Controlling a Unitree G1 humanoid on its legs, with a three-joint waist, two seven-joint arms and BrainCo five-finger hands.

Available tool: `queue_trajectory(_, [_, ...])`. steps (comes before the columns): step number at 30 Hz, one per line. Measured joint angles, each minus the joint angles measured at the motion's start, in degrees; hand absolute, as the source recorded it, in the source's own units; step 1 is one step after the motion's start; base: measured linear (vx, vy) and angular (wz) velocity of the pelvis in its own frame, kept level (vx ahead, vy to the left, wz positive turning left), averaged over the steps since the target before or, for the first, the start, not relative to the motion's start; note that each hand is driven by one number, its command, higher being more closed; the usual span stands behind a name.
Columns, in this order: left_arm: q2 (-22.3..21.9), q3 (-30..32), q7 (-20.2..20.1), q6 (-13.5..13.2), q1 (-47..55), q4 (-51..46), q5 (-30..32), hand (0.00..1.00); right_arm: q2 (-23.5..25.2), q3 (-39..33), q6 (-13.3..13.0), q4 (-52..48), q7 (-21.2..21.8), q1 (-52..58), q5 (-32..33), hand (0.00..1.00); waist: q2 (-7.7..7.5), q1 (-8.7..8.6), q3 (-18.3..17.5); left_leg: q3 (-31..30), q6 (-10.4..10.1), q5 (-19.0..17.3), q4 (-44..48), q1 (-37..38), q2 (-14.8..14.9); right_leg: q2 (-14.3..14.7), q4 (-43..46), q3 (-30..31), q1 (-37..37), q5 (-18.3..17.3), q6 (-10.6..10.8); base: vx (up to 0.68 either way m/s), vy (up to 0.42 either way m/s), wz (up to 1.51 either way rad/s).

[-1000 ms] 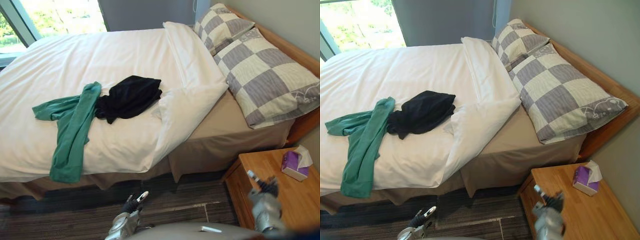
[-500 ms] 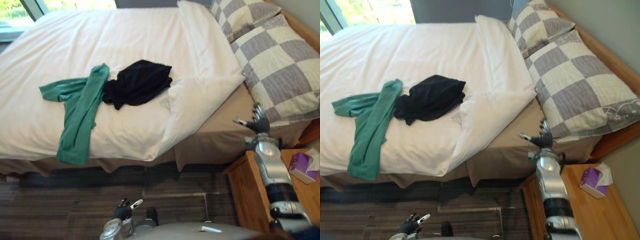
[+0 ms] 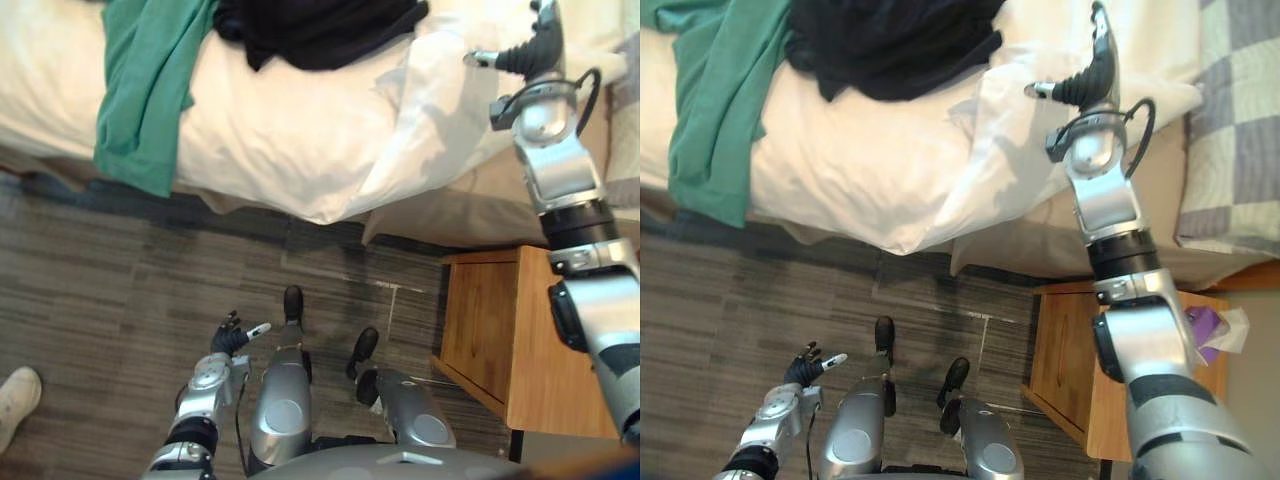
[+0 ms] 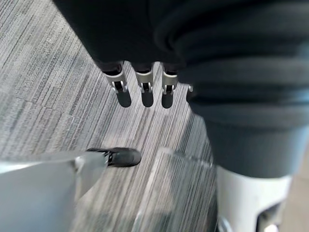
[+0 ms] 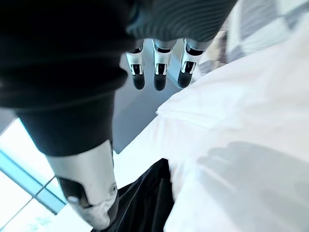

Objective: Tidy the bed and pick cloth on bed and put in laundry

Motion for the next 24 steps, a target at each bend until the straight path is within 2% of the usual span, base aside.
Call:
queue_trajectory(3, [1.4,1.4,-0.3,1.1,-1.9,0.0,1.5,0.0,-0.4,1.9,2.6,1.6,-0.1,-2.4,0.0,0.0,-1.53,0.72,0.7,-1.9,-0.2,0.1,0.0,-1.3,0.6,0.6,0.0,0.0,-0.4,1.0,-0.3,0.04,-0.004,0.27])
queue_trajectory(8, [1.4,1.7,-1.4,1.5,-4.0,0.1,3.2,0.0,-1.1,2.8,6.4,6.1,-0.2,-6.1,0.0,0.0,-1.89,2.15,0.9,-3.0,-0.3,-0.1,1.9,-5.1,0.8,0.9,0.1,0.0,-3.0,2.1,0.0,0.03,0.021,0.15])
queue_trajectory(12, [1.2,1.7,-1.2,1.5,-4.8,0.1,3.1,0.0,-1.1,4.4,8.2,8.5,-0.2,-7.5,0.0,0.0,-1.85,2.56,0.9,-3.4,-0.3,-1.2,5.1,-8.1,1.0,0.8,0.6,0.0,-4.5,2.2,-0.1,0.0,0.016,0.03])
queue_trajectory(17, [-0.5,1.6,0.0,1.3,-9.5,0.2,0.9,0.0,-1.3,4.4,13.4,10.5,0.2,-10.2,-1.7,0.0,-0.81,2.71,1.6,-3.6,-0.9,-1.3,6.7,-14.3,1.9,1.2,3.0,-0.2,-11.1,1.9,-0.5,-0.09,0.007,-0.07])
queue_trajectory(18, [-0.9,1.6,0.3,1.1,-10.3,0.2,0.1,0.0,-1.5,4.4,14.4,10.6,0.3,-10.4,-2.2,1.0,-0.62,2.7,1.7,-3.4,-0.9,-0.9,6.6,-15.4,1.8,1.0,3.7,-0.2,-12.5,1.4,-0.9,-0.1,-0.001,-0.09])
queue_trajectory(21, [-2.7,1.7,0.4,0.8,-11.9,-0.2,-2.1,0.0,-2.7,4.4,16.6,10.1,2.5,-10.5,-4.8,1.0,0.41,2.65,2.4,-2.8,-0.9,0.3,6.5,-18.2,1.7,0.3,6.1,-0.3,-16.6,-0.4,-1.2,-0.09,-0.011,-0.05])
queue_trajectory(24, [-3.6,1.8,1.7,1.0,-11.8,-1.3,-3.4,0.0,-4.5,4.1,16.7,7.0,4.5,-10.5,-6.6,1.0,0.64,1.9,2.5,-2.4,-1.0,1.1,6.3,-20.0,1.9,-0.2,9.6,-0.2,-20.0,-2.0,-1.5,-0.06,-0.032,-0.07])
